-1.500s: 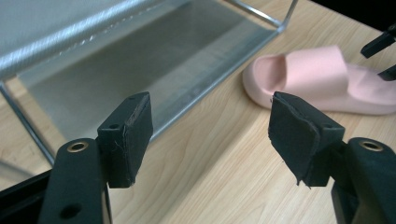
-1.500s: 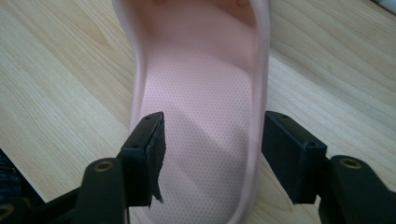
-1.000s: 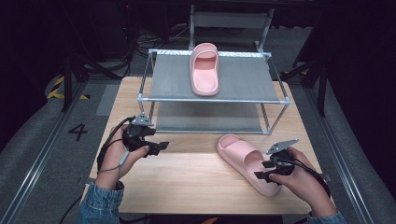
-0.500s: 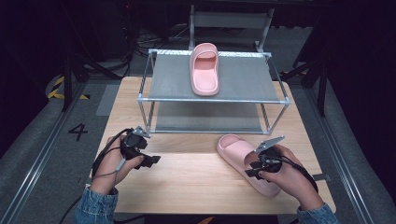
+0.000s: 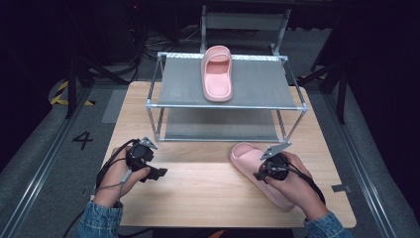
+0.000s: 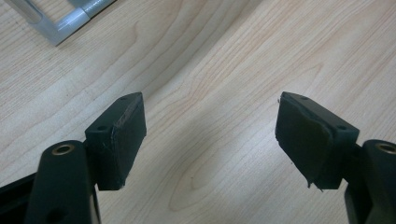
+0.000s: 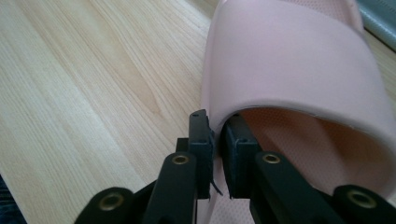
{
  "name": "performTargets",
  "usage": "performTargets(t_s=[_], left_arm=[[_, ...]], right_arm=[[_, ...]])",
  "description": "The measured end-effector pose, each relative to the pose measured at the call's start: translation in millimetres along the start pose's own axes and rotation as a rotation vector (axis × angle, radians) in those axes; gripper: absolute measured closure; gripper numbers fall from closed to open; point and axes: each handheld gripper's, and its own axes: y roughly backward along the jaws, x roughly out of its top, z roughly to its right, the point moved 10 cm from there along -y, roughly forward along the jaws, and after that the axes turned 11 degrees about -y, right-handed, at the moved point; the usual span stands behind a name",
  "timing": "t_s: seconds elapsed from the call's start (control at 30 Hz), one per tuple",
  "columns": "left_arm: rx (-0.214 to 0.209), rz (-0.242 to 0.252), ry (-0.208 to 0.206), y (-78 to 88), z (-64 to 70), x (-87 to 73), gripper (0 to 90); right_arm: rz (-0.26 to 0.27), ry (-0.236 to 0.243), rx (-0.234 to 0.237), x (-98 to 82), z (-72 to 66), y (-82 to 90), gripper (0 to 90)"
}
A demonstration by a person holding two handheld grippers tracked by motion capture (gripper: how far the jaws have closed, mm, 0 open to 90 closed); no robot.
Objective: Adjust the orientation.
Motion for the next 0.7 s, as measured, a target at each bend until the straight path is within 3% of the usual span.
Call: performTargets(t_s=[0.17, 0.37, 0.53, 0.7], left_arm=[[-0.016, -0.001, 0.002, 0.8, -1.0, 0.6, 25.4], [-0.019, 0.009, -0.005, 4.1, -7.2, 1.1, 25.2], [-0.014, 0.000, 0.001, 4.7, -11.0, -1.1, 25.0], [-0.024, 0.009, -0.001, 6.9, -12.5, -4.1, 24.1]], right_arm=[[0.009, 0.003, -0.020, 2.6, 1.9, 4.0, 85.6], [-0.003, -0.016, -0.005, 3.5, 1.4, 12.7, 85.5], [-0.025, 0.000, 0.000, 10.8, -5.4, 25.8, 85.3], [-0.035, 0.004, 0.000, 24.2, -10.5, 49.7, 84.7]])
